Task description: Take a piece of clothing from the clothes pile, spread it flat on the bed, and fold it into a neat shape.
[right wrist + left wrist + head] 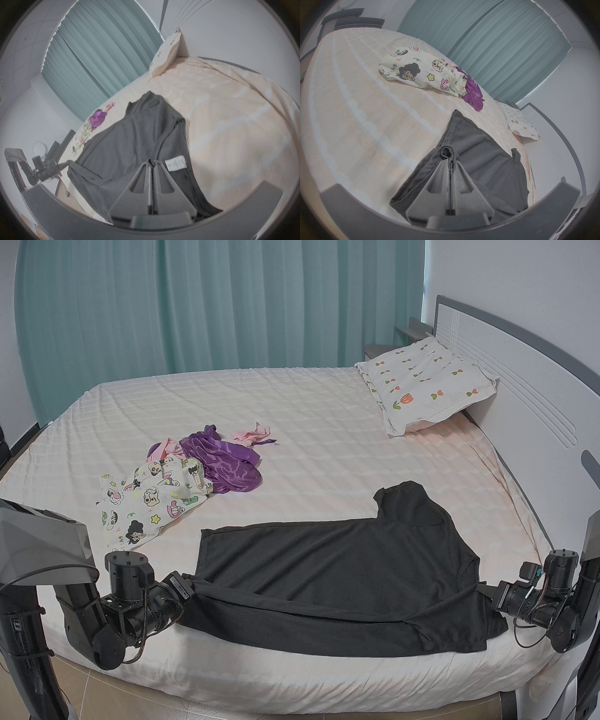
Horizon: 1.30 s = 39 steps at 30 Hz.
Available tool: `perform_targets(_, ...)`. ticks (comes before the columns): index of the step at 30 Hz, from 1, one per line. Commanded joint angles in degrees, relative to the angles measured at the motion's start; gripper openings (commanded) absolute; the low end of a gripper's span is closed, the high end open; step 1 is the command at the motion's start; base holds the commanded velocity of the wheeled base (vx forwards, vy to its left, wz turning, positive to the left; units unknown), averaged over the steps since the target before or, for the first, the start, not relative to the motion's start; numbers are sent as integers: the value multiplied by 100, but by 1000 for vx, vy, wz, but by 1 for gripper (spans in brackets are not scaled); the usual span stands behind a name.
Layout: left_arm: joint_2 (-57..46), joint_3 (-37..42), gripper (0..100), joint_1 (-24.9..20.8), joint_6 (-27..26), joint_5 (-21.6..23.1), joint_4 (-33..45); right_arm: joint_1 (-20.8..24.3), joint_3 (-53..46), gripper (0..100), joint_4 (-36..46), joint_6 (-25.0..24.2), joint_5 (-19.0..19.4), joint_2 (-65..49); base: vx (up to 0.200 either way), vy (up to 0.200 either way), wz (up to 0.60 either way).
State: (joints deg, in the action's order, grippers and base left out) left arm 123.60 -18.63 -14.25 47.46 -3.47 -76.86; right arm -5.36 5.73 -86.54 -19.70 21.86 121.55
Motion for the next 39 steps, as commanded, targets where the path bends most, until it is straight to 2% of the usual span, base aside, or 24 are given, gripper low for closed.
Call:
perform_targets(1, 15, 61, 0, 45, 27, -4, -4, -9, 7, 0, -302, -218, -15, 26, 0, 0, 0)
perform_targets(11, 173, 61, 0, 151, 457, -4, -22, -52, 464, 0, -302, -491, -76, 53, 0, 0, 0)
perform_targets(25, 314, 43, 0, 177, 519, 31, -57, -9, 991, 0, -311, -605, -76, 519, 0, 0, 0)
perform_targets(30, 305, 26, 0, 203, 695, 5, -83, -44, 1044, 0, -311, -693, -50, 730, 0, 0, 0)
perform_targets(31, 314, 26, 0, 212, 695, 5, -83, -44, 1071, 100, -311, -719, -50, 800, 0, 0, 0)
perform_targets(36, 287, 35, 0, 239, 695, 49, -83, -35, 1071, 100, -311, -737, -41, 888, 0, 0, 0)
perform_targets(37, 279, 26, 100, 239, 703, 49, -92, -35, 1071, 100, -311, -746, -50, 888, 0, 0, 0)
perform_targets(39, 261, 26, 100, 239, 703, 49, -92, -52, 1079, 100, -320, -781, -68, 870, 0, 0, 0)
